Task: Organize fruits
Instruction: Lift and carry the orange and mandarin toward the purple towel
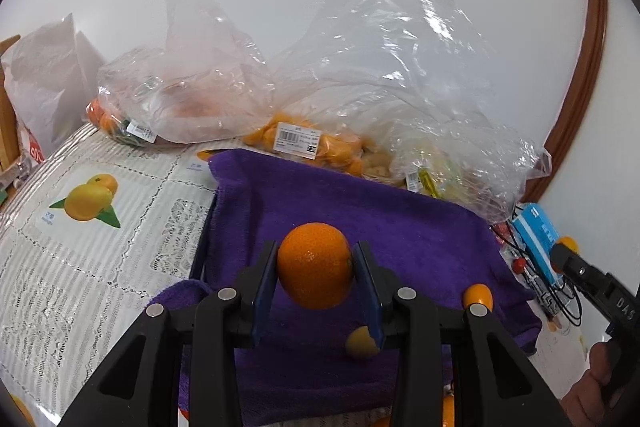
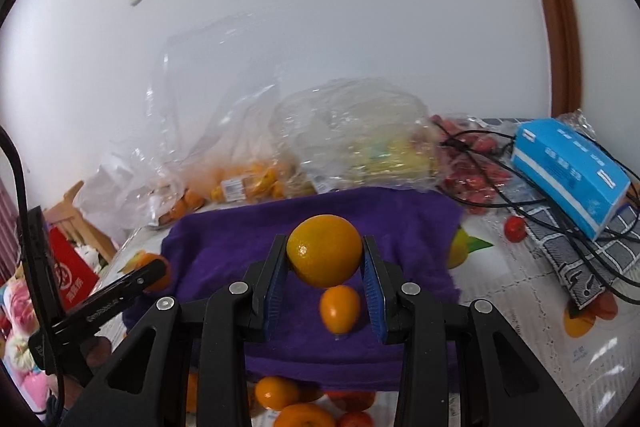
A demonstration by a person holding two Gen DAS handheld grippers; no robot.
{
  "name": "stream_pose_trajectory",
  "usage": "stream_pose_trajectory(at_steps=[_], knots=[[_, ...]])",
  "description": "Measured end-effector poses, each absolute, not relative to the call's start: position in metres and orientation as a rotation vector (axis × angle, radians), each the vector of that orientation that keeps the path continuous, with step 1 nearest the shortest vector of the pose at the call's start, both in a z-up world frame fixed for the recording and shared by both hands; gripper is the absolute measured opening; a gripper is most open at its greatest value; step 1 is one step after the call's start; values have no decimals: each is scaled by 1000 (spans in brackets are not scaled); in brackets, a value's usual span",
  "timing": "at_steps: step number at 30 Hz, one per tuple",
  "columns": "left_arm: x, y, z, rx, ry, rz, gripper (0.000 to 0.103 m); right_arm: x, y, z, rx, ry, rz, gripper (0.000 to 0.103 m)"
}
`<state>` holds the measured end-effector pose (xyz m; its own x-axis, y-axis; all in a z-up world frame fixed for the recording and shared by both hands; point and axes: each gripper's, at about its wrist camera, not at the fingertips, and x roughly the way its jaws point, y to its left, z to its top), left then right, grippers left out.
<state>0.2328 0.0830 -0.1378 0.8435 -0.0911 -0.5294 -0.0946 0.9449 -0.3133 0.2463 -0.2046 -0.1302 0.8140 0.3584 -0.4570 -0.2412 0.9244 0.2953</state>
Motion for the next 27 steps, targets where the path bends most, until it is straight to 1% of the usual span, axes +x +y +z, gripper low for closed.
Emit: stream_pose_trajectory(at_steps=[6,11,21,27], knots=[[239,87,-144,-353,583,16,36,256,-202,-142,213,573,320,36],[242,88,-148,-372,602,8,36,260,-181,-157,165,625,351,36],[246,86,-153,-380,628,2,36,257,-145,-174,56,672,418,36],[250,86,-157,-388,651,-2,36,264,-144,-183,62,718,410,36]])
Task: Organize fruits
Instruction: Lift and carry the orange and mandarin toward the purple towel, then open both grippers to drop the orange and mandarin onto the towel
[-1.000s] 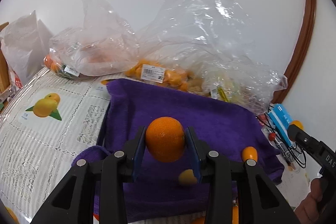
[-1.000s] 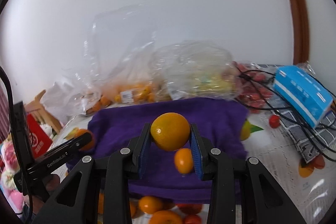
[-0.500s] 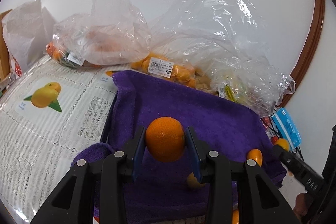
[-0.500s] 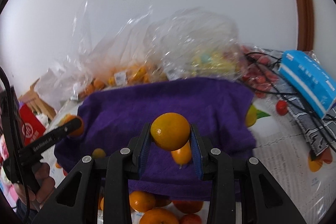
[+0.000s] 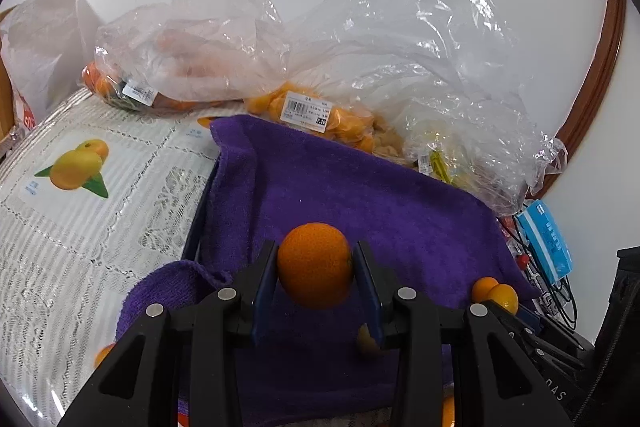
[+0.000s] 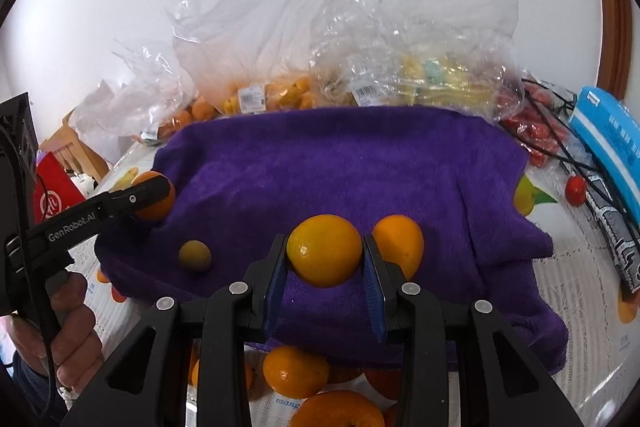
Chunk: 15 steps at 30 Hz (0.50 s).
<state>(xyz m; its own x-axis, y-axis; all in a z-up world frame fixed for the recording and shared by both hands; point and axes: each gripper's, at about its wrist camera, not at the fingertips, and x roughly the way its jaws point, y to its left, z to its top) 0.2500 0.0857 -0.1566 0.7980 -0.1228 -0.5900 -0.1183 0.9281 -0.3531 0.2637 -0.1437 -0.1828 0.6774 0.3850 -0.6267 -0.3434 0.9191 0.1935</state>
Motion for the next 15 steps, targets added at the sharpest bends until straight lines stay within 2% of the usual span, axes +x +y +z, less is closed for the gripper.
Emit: stream_pose_trajectory(at_steps=[15], knots=[[252,76,-156,-356,660,-19,36,269,-143,-189,50,758,394,36]])
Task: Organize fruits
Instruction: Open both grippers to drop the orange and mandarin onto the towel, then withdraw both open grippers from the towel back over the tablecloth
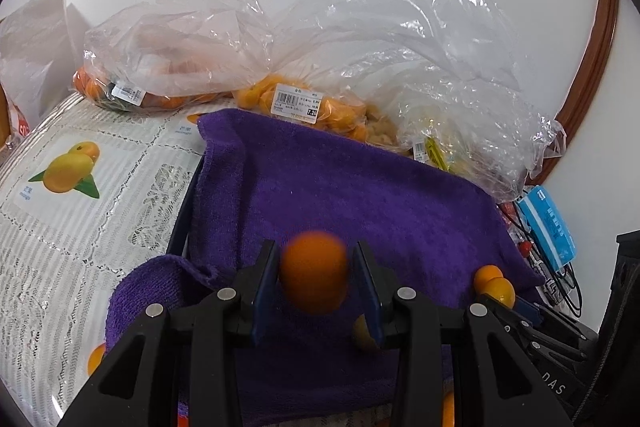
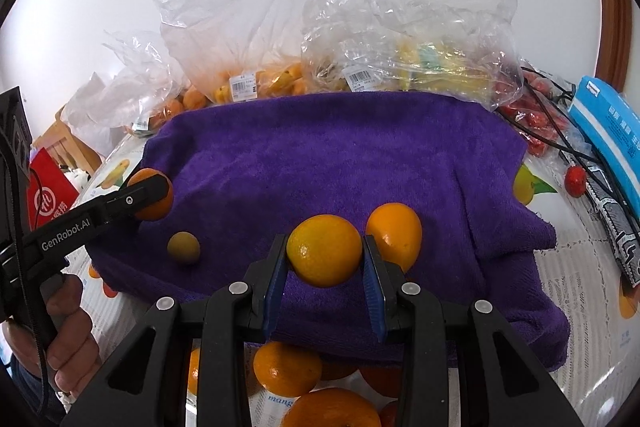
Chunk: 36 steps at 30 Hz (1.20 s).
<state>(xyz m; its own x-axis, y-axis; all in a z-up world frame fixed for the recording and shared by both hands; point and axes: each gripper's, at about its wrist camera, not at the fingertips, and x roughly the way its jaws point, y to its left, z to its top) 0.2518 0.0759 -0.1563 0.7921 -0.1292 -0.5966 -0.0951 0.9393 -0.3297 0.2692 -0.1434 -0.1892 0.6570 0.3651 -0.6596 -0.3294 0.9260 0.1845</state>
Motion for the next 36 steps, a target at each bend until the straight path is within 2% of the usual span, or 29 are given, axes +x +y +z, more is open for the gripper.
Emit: stream_pose_trajectory(at_steps=[5,23,27,36], knots=[[250,74,-153,-343,644,-24,36,267,-145,-187,54,745,394,36],[234,79,-133,-352,572,12,53,223,-140,-148,14,517,377,36],[225,80,-128,-309,548,62,57,212,-151,-140,51,511,340,36],[189,83,-130,-365,559,52,58,165,-195,-129,95,551,254,36]])
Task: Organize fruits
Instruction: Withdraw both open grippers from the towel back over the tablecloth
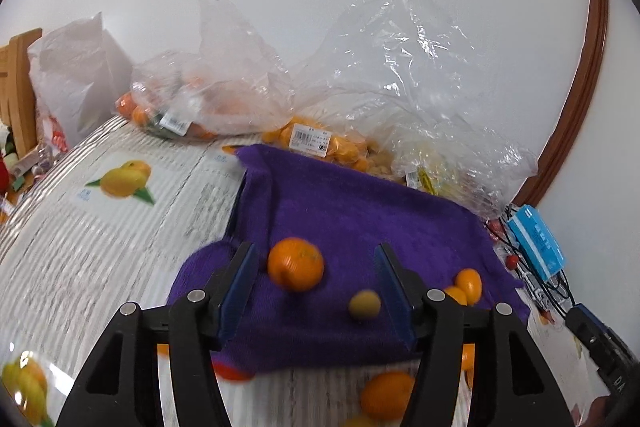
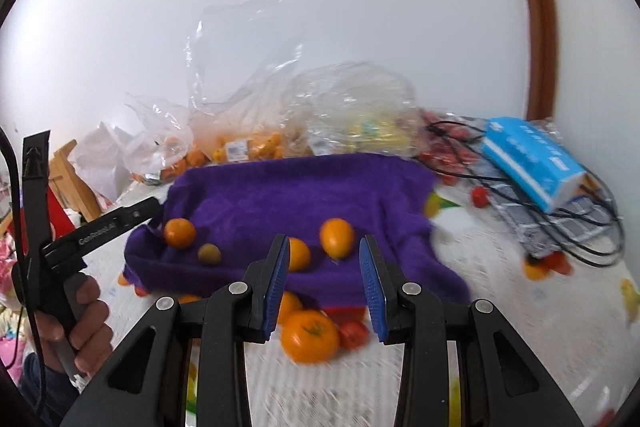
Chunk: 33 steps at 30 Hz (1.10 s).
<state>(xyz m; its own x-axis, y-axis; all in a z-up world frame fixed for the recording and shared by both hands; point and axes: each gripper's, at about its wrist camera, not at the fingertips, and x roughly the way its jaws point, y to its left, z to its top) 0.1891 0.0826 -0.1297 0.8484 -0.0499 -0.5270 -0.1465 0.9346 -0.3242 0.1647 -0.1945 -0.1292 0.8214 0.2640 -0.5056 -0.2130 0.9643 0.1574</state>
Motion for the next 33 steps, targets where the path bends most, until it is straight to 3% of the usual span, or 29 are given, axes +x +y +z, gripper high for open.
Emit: stream_pose_trajectory(at_steps=[14,33], knots=[[112,82,-151,-262,625,99,62,103,-221,-146,152,582,220,45],[110,71,-163,-236,693,77,63,99,-208,-180,112,701,186,50]])
